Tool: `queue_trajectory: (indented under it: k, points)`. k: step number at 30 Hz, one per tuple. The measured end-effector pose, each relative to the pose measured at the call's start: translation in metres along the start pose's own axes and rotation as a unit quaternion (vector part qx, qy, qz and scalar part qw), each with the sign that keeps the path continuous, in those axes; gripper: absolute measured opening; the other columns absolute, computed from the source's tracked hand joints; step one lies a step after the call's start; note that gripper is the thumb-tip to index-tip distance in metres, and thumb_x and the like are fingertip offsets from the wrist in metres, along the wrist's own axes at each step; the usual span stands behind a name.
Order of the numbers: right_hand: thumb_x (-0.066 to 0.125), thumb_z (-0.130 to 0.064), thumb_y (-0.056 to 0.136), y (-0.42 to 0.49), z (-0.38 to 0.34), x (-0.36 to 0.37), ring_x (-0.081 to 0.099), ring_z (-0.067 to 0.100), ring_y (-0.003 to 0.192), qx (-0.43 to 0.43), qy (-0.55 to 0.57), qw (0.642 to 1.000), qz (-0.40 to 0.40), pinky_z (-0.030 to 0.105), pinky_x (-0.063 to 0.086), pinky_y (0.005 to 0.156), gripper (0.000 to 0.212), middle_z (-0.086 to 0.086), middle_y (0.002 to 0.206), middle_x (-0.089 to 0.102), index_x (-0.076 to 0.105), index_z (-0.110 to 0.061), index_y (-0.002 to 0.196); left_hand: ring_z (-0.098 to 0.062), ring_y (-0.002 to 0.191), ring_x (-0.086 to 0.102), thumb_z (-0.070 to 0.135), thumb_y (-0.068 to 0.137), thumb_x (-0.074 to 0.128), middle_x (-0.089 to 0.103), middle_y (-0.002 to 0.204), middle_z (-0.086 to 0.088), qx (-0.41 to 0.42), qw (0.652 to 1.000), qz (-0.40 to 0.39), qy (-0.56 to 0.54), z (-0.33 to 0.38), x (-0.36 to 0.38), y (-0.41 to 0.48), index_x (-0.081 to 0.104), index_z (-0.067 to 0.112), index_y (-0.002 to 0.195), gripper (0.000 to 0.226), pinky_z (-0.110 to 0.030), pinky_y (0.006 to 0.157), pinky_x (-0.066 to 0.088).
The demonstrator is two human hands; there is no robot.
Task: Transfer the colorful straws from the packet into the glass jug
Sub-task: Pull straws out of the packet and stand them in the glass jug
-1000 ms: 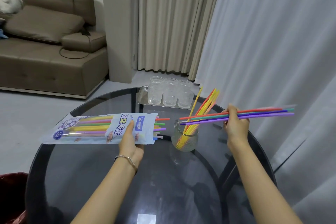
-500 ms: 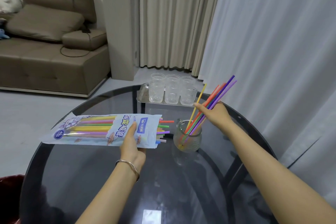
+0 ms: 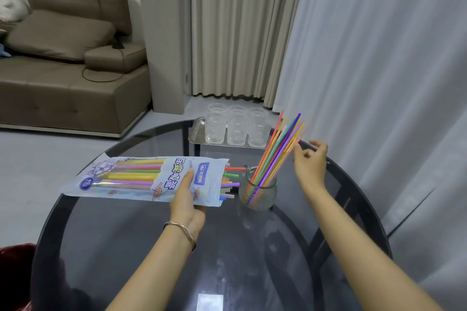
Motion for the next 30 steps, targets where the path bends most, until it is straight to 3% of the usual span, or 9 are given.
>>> queue_trajectory:
  k: [8,11,14,16,21,23,26,28,30]
  points:
    - [0.041,-0.039,0.097,-0.093,-0.009,0.035,0.055,0.009,0.061,0.052,0.116,0.977,-0.172,0.021,0.045,0.050,0.014,-0.006,0.079,0.058,0.048,-0.029,0.093,-0.018,0.087,0.065,0.023,0.089,0.060,0.065,0.118,-0.006,0.001,0.999,-0.029,0.019,-0.005,-0.001,-0.028,0.058,0.020,0.121,0.032,-0.049,0.090,0.050]
    - [0.041,-0.036,0.098,-0.117,-0.015,0.043,0.064,-0.003,0.065,-0.003,0.109,0.978,-0.177,0.016,0.050,0.053,0.014,-0.017,0.074,0.064,0.047,-0.030,0.086,-0.019,0.089,0.064,0.025,0.089,0.060,0.065,0.120,-0.008,0.004,0.999,-0.030,0.026,-0.007,-0.002,-0.037,0.055,0.017,0.129,0.041,-0.053,0.097,0.047]
    - [0.045,-0.035,0.096,-0.129,-0.014,0.047,0.066,0.004,0.080,-0.055,0.060,0.984,-0.160,0.029,0.055,0.065,0.016,-0.007,0.086,0.063,0.045,-0.031,0.081,-0.017,0.086,0.065,0.026,0.089,0.060,0.066,0.114,-0.006,0.022,0.999,-0.021,0.028,-0.006,-0.003,-0.042,0.057,0.018,0.125,0.036,-0.043,0.085,0.053]
    - [0.049,-0.032,0.095,-0.132,-0.015,0.048,0.065,-0.001,0.078,-0.073,0.063,0.982,-0.163,0.028,0.054,0.063,0.016,-0.006,0.085,0.063,0.045,-0.029,0.080,-0.015,0.084,0.065,0.026,0.090,0.059,0.068,0.107,-0.003,0.032,0.999,-0.021,0.032,-0.004,-0.004,-0.044,0.057,0.019,0.121,0.032,-0.037,0.076,0.055]
    - [0.057,-0.027,0.092,-0.124,-0.021,0.040,0.061,0.009,0.066,-0.085,0.113,0.980,-0.143,0.024,0.049,0.057,0.017,0.001,0.075,0.062,0.051,-0.020,0.078,-0.027,0.115,0.060,0.027,0.088,0.061,0.064,0.125,-0.008,0.013,1.000,-0.013,0.006,0.006,-0.002,-0.043,0.055,0.014,0.131,0.045,-0.051,0.102,0.045]
    - [0.057,-0.029,0.092,-0.113,-0.023,0.029,0.056,0.014,0.065,-0.064,0.134,0.983,-0.109,0.023,0.044,0.056,0.018,0.004,0.072,0.060,0.053,-0.019,0.078,-0.026,0.121,0.057,0.026,0.088,0.062,0.061,0.131,-0.009,0.012,1.000,-0.002,-0.022,0.014,-0.005,-0.039,0.053,0.014,0.132,0.046,-0.051,0.105,0.042]
    - [0.059,-0.034,0.090,-0.099,-0.022,0.014,0.054,0.009,0.058,0.018,0.219,0.974,-0.049,0.022,0.042,0.052,0.021,0.000,0.067,0.058,0.054,-0.018,0.077,-0.021,0.104,0.063,0.023,0.089,0.061,0.061,0.131,-0.008,0.014,0.998,0.003,-0.054,0.021,-0.007,-0.034,0.054,0.019,0.125,0.037,-0.048,0.100,0.046]
    - [0.061,-0.041,0.086,-0.100,-0.021,0.013,0.053,0.002,0.048,0.085,0.267,0.959,-0.047,0.015,0.041,0.043,0.025,-0.004,0.063,0.058,0.054,-0.018,0.080,-0.018,0.095,0.064,0.021,0.089,0.061,0.061,0.131,-0.008,0.012,0.998,0.004,-0.056,0.019,-0.005,-0.035,0.053,0.018,0.125,0.037,-0.046,0.095,0.049]
    - [0.064,-0.046,0.082,-0.108,-0.019,0.021,0.054,0.001,0.044,0.152,0.309,0.936,-0.076,0.014,0.041,0.040,0.028,-0.007,0.058,0.059,0.056,-0.019,0.084,-0.022,0.105,0.063,0.022,0.089,0.061,0.061,0.131,-0.009,0.004,0.999,0.007,-0.045,0.013,-0.003,-0.037,0.053,0.016,0.129,0.041,-0.051,0.099,0.046]
Point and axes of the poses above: each hand's wrist, its own y-axis towards the middle knuckle, its own x-axis out of the palm, z = x × y, the point moved 1 cm from there along y, towards the middle knuckle
